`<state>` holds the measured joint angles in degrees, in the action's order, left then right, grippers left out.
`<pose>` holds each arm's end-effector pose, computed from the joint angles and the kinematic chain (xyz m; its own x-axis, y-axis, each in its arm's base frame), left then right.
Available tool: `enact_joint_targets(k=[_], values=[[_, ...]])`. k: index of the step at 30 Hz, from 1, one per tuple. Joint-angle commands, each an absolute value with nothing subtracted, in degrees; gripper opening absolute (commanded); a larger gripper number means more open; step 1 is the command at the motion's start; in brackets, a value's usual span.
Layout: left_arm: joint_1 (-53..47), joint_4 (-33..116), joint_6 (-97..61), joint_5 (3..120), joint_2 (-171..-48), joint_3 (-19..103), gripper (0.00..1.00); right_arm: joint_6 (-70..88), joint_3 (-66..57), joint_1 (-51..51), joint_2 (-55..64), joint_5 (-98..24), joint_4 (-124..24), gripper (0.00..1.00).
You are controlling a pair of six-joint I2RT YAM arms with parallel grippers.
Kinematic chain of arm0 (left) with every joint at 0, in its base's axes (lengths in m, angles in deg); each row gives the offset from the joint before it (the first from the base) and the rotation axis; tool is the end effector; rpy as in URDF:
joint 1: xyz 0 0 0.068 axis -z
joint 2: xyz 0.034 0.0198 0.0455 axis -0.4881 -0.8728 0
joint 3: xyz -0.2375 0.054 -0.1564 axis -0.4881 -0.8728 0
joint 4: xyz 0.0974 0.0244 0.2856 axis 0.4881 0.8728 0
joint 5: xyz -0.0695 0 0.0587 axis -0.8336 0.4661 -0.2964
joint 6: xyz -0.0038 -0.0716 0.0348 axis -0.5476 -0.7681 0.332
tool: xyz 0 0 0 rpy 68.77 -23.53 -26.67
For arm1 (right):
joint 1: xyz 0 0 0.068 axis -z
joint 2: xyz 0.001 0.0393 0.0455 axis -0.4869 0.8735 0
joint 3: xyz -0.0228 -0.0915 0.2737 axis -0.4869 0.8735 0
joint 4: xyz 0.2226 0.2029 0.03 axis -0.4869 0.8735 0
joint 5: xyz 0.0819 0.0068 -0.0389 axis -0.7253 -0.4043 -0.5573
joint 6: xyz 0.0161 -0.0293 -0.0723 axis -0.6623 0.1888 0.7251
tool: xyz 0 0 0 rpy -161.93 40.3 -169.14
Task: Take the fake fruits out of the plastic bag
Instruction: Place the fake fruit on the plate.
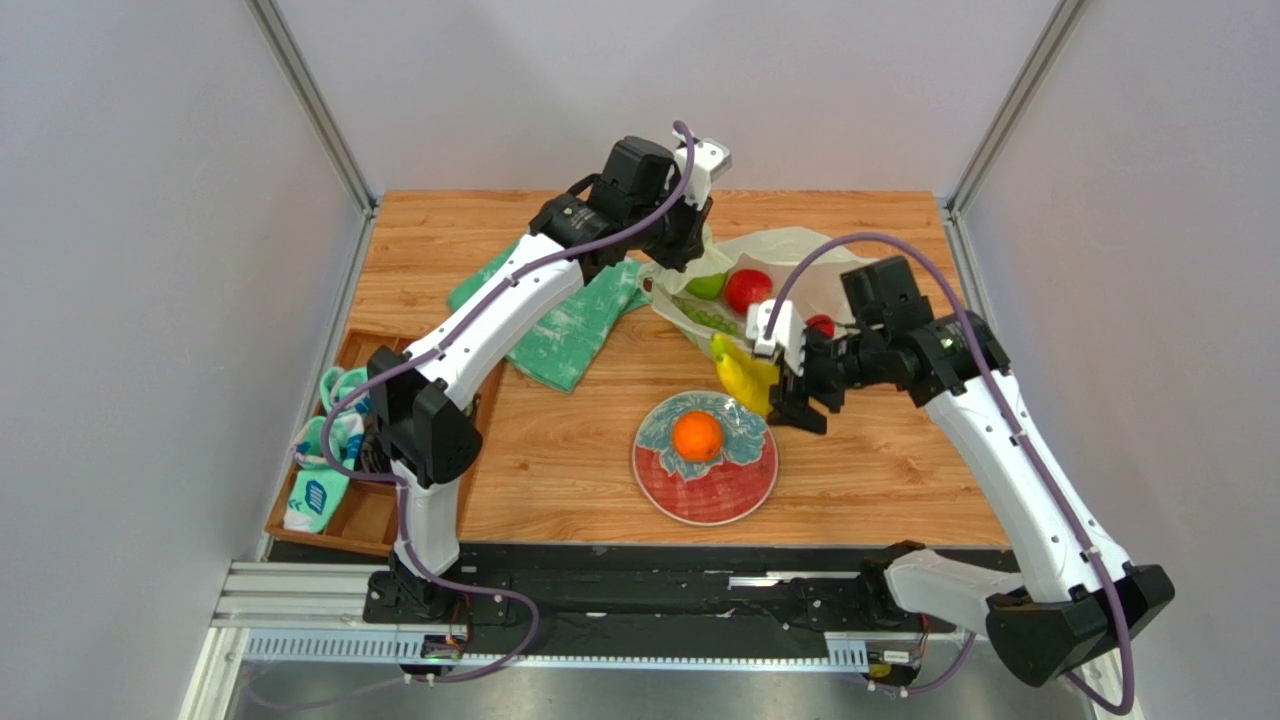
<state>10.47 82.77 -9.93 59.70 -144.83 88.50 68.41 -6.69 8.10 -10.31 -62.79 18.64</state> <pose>0.3922 -0.3408 0.3987 -0.4470 0.2994 -0.8430 0.7181 0.6820 -0.1386 0.2190 0.1248 0.3747 -0.0246 -0.7174 -0.6962 -0.9762 0.1675 -0.1380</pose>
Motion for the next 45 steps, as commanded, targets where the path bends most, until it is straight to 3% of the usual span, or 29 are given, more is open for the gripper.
enact_joint_targets(k=[1,6,9,16,26,37,38,39,40,45], values=[[10.51,82.55,-8.84,59.2,-144.29,89.88,0.0,66.62,0.96,5.32,-7.41,-59.59,23.43,0.19],[10.51,82.64,-8.66,57.45,-142.0,88.65,0.0,48.7,6.15,5.14,-3.8,-48.98,10.16,0.18],[10.51,82.81,-8.49,57.09,-141.39,87.95,0.0,43.6,7.48,4.62,-0.73,-39.41,2.43,0.09],[10.51,82.99,-7.87,55.95,-140.5,86.99,0.0,43.85,3.62,1.11,12.28,-27.17,-2.69,0.17],[10.51,83.25,-6.81,56.92,-138.75,85.05,0.0,41.83,4.14,-5.93,18.79,-26.88,-3.13,0.26],[10.51,83.25,-6.81,56.04,-139.36,84.96,0.0,42.0,4.32,-9.01,17.92,-34.44,2.41,0.67],[10.6,83.25,-6.81,55.78,-139.45,84.96,0.0,42.0,4.31,-9.01,17.22,-34.53,2.58,0.73],[10.51,83.25,-6.81,55.77,-139.45,84.79,0.0,42.87,4.31,-8.92,16.25,-34.96,2.76,0.91],[10.51,83.25,-6.81,55.6,-139.54,84.87,0.0,43.31,4.4,-8.92,15.29,-35.32,2.76,0.99],[10.51,83.34,-6.81,55.33,-139.98,84.87,0.0,47.09,3.62,-8.75,6.42,-38.65,4.68,1.0]])
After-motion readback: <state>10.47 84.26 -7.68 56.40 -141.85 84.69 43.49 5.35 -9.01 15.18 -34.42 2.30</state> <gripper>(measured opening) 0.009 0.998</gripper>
